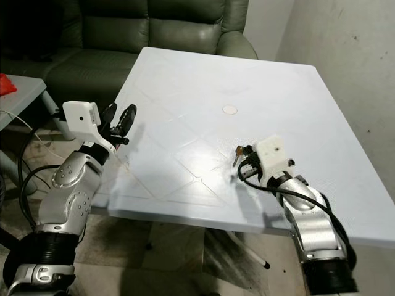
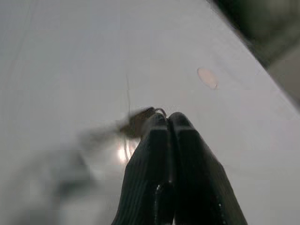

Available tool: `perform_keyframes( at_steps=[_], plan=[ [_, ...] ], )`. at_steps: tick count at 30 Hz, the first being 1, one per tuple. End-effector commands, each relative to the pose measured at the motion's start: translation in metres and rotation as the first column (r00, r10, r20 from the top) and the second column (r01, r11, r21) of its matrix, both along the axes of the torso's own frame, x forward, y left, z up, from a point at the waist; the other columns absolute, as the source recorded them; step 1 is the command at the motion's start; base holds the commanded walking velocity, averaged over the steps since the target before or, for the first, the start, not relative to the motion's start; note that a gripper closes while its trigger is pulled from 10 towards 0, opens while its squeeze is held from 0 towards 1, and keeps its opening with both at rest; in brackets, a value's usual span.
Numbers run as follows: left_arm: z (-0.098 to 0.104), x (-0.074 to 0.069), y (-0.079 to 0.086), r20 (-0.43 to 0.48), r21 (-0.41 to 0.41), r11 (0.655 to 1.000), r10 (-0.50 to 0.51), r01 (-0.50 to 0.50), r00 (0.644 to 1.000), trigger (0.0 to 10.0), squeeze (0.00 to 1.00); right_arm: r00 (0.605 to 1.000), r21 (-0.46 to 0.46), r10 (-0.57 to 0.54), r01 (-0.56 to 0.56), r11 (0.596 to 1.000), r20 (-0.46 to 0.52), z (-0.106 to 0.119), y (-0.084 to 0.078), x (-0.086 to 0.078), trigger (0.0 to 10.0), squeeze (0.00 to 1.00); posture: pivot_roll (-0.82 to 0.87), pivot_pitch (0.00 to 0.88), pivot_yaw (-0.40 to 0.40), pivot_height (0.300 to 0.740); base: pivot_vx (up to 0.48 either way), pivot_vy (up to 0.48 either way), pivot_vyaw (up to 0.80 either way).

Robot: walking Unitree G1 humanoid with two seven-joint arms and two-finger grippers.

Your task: Hang keys on a hook

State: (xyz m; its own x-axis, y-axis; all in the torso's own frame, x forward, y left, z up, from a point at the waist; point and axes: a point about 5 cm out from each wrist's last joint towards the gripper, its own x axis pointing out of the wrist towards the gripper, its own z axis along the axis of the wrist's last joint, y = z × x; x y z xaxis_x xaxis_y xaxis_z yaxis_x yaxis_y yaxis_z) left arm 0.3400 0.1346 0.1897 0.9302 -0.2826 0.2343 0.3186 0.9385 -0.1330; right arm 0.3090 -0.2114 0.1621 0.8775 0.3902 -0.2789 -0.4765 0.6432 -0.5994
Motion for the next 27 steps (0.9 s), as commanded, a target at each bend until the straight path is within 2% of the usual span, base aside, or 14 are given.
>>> perform_keyframes(
  at_steps=[1,4,6,7,8,11,15,16,18,21,23,25,26,27],
  plan=[
    [0.005,0.002,-0.004,0.016,0.01,1.0,-0.008,0.007,1.0,10.0,0.0,0.997,-0.115,0.051,-0.058,0.992,-0.061,0.006,-0.006,-0.004,10.0,0.0,-0.15,0.013,-0.046,0.724,0.0,0.0,0.0],
    [0.005,0.002,-0.006,0.018,-0.004,1.0,-0.009,0.009,1.0,10.0,0.0,0.986,-0.173,0.094,-0.118,0.978,-0.14,0.009,-0.014,-0.011,10.0,0.0,-0.15,0.011,-0.051,0.724,0.0,0.0,0.0],
    [0.005,0.001,-0.007,0.02,-0.01,1.0,-0.009,0.009,1.0,10.0,0.0,0.96,0.03,0.189,-0.187,0.982,-0.205,0.017,-0.007,-0.02,10.0,0.0,-0.15,0.007,-0.061,0.724,0.0,0.0,0.0],
    [0.005,0.001,-0.007,0.02,-0.01,1.0,-0.009,0.009,1.0,10.0,0.0,0.96,0.03,0.189,-0.187,0.982,-0.205,0.017,-0.007,-0.02,10.0,0.0,-0.15,0.007,-0.061,0.724,0.0,0.0,0.0],
    [0.004,0.001,-0.008,0.02,-0.015,1.0,-0.009,0.01,1.0,10.0,0.0,0.931,0.241,0.287,-0.232,0.942,-0.224,0.025,0.003,-0.027,10.0,0.0,-0.15,0.007,-0.061,0.724,0.0,0.0,0.0],
    [0.005,0.0,-0.01,0.024,-0.034,0.999,-0.013,0.014,1.0,10.0,0.0,0.877,0.534,0.442,-0.287,0.796,-0.187,0.037,0.016,-0.036,10.0,0.0,-0.15,0.002,-0.067,0.724,0.0,0.0,0.0],
    [0.004,0.0,-0.011,0.025,-0.032,0.999,-0.012,0.013,1.0,10.0,0.0,0.938,0.818,0.346,-0.199,0.539,0.001,0.054,0.031,-0.018,10.0,0.0,-0.15,0.0,-0.068,0.724,0.0,0.0,0.0],
    [0.006,0.0,-0.011,0.027,-0.033,0.999,-0.012,0.013,1.0,10.0,0.0,0.964,0.866,0.256,-0.193,0.461,0.078,0.061,0.037,-0.012,10.0,0.0,-0.15,0.0,-0.066,0.724,0.0,0.0,0.0],
    [0.006,0.0,-0.011,0.028,-0.03,0.999,-0.011,0.011,1.0,10.0,0.0,0.979,0.917,0.188,-0.146,0.372,0.079,0.06,0.044,-0.008,10.0,0.0,-0.15,0.001,-0.06,0.724,0.0,0.0,0.0],
    [0.006,0.001,-0.009,0.029,-0.032,0.999,-0.009,0.01,1.0,10.0,0.0,0.995,0.947,0.04,-0.096,0.307,0.088,0.059,0.044,-0.002,10.0,0.0,-0.15,0.007,-0.054,0.724,0.0,0.0,0.0],
    [0.008,0.001,-0.008,0.034,-0.027,1.0,-0.009,0.01,0.999,10.0,0.0,0.988,0.955,-0.135,-0.03,0.296,0.073,0.053,0.042,0.001,10.0,0.0,-0.15,0.013,-0.046,0.724,0.0,0.0,0.0],
    [0.008,0.001,-0.007,0.035,-0.026,1.0,-0.009,0.01,0.999,10.0,0.0,0.982,0.954,-0.176,-0.012,0.3,0.068,0.051,0.042,0.001,10.0,0.0,-0.15,0.015,-0.044,0.724,0.0,0.0,0.0],
    [0.009,0.0,-0.005,0.041,-0.031,0.999,-0.003,0.005,0.999,10.0,0.0,0.961,0.927,-0.264,0.021,0.376,0.086,0.046,0.042,0.0,10.0,0.0,-0.14,0.019,-0.041,0.724,0.0,0.0,0.0],
    [0.009,-0.001,-0.004,0.041,-0.034,0.999,-0.003,0.004,0.999,10.0,0.0,0.955,0.915,-0.281,0.025,0.402,0.097,0.044,0.042,-0.001,10.0,0.0,-0.14,0.019,-0.041,0.724,0.0,0.0,0.0]
  ],
)
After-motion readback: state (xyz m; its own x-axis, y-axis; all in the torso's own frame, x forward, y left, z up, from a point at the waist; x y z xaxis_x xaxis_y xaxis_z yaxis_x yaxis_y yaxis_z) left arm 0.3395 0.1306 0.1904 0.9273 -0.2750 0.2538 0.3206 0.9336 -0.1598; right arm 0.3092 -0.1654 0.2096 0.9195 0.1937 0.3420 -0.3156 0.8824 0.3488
